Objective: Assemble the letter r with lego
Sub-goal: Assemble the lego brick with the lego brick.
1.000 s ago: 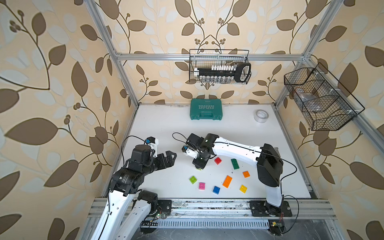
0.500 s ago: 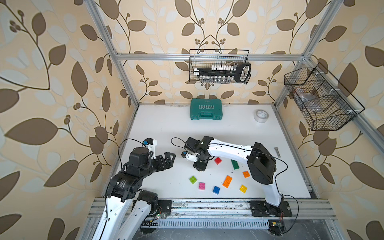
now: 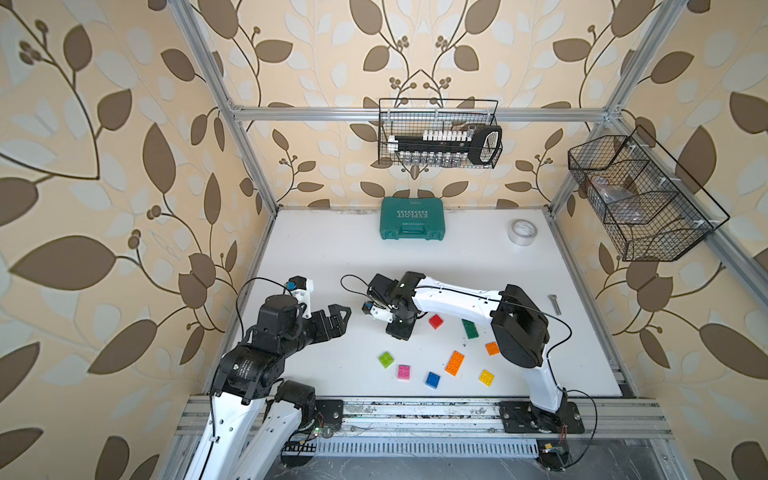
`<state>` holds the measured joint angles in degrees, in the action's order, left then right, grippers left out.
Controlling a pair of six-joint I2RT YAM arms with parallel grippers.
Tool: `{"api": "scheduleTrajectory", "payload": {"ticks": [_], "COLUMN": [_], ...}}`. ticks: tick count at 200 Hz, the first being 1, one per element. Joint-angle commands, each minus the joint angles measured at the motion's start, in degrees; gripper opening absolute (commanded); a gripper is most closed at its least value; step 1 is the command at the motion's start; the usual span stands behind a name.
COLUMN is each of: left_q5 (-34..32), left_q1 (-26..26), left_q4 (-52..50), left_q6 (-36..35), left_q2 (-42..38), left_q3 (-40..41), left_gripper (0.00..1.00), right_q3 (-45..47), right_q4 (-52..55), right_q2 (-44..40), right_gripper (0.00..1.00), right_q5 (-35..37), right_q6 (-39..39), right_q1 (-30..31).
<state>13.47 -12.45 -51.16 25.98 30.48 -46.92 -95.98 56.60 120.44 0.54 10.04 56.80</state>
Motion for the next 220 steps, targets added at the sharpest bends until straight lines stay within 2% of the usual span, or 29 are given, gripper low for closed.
{"api": "scheduleTrajectory", "payload": {"ticks": [1,32,87,220], "left_q5": [0.4,0.4,0.5,0.6], "left_q1": [-0.4,-0.4,-0.4,-0.3], "left_q4": [1.8,1.8,1.9,1.9], "left_q6": [0.3,0.2,0.2,0.0], "left_q2": [0.0,0.0,0.1,1.0], "left_q3": [0.3,0.3,0.4,0.4], "left_gripper": [0.99,0.99,0.99,0.99], "right_q3": [-2.2,-2.7,-0.5,-1.8], "right_q4": [1.4,1.5,-0.5,0.4], "right_q2": [1.5,1.9,1.0,3.5], "right_gripper": [0.00,0.00,0.06,0.08], "right_q5": [1.7,2.4,2.5,3.5], "right_q6": [-0.9,-0.3,4.0,5.6], "right_q1": [0.3,0.4,0.7,1.1]}}
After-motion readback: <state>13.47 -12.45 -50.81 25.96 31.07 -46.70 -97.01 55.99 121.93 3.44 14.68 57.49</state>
